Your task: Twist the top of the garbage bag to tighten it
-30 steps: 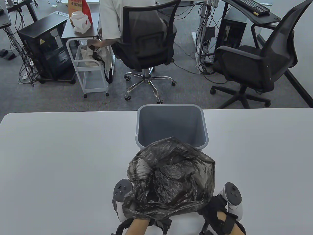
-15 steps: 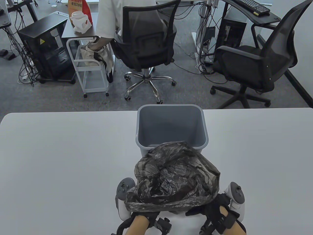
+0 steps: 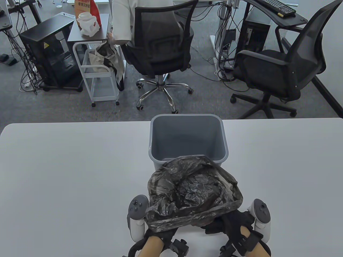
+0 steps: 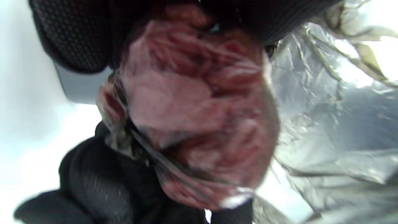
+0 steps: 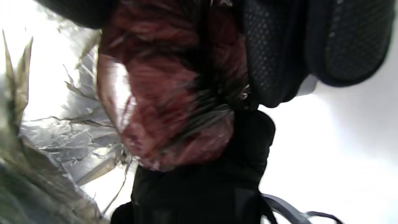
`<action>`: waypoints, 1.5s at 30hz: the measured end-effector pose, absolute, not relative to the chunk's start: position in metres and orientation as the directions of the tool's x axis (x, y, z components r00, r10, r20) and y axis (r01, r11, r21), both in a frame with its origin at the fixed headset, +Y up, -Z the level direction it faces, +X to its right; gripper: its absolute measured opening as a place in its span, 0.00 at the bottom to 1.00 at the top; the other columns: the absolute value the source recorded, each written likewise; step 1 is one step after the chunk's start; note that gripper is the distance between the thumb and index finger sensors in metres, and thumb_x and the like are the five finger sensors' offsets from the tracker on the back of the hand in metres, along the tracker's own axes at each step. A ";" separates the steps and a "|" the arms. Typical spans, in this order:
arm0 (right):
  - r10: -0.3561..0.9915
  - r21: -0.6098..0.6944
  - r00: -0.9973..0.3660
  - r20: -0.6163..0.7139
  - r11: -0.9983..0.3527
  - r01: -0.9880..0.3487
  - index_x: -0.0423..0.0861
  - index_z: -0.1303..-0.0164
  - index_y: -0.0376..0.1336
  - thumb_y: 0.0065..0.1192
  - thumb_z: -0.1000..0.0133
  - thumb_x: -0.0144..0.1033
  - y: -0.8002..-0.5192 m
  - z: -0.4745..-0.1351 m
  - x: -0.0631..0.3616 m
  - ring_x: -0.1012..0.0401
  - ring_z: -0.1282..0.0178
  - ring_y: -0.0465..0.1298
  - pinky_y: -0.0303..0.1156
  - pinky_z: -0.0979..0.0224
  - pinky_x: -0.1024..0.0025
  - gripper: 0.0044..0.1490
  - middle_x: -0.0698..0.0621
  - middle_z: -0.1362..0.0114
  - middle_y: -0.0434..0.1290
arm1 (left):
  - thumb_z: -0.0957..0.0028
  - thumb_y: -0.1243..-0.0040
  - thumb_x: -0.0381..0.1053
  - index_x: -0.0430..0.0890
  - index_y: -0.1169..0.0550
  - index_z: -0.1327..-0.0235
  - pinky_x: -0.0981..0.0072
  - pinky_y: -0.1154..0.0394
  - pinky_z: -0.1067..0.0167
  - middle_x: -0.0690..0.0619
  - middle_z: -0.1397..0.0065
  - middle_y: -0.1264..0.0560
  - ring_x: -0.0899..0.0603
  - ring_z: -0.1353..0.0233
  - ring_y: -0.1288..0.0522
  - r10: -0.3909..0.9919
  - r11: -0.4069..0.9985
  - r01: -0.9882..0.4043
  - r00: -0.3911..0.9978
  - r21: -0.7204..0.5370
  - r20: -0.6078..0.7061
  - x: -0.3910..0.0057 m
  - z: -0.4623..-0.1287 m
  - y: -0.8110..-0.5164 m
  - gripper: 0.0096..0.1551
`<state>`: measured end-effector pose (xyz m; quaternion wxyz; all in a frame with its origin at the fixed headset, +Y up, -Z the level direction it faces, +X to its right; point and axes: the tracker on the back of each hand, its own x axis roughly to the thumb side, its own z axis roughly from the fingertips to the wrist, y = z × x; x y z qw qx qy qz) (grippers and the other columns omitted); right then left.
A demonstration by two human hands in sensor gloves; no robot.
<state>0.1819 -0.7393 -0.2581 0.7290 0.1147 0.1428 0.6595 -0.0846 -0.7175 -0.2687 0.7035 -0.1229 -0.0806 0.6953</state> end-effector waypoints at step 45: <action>0.992 0.428 0.039 0.116 -0.015 -0.903 0.40 0.25 0.30 0.58 0.50 0.73 -0.726 -0.256 0.169 0.27 0.30 0.52 0.55 0.39 0.24 0.68 0.29 0.24 0.40 | 0.43 0.46 0.62 0.53 0.25 0.35 0.50 0.14 0.63 0.45 0.27 0.28 0.37 0.40 0.18 0.992 0.013 -0.985 0.035 -0.170 -0.125 -0.097 -0.267 -0.719 0.26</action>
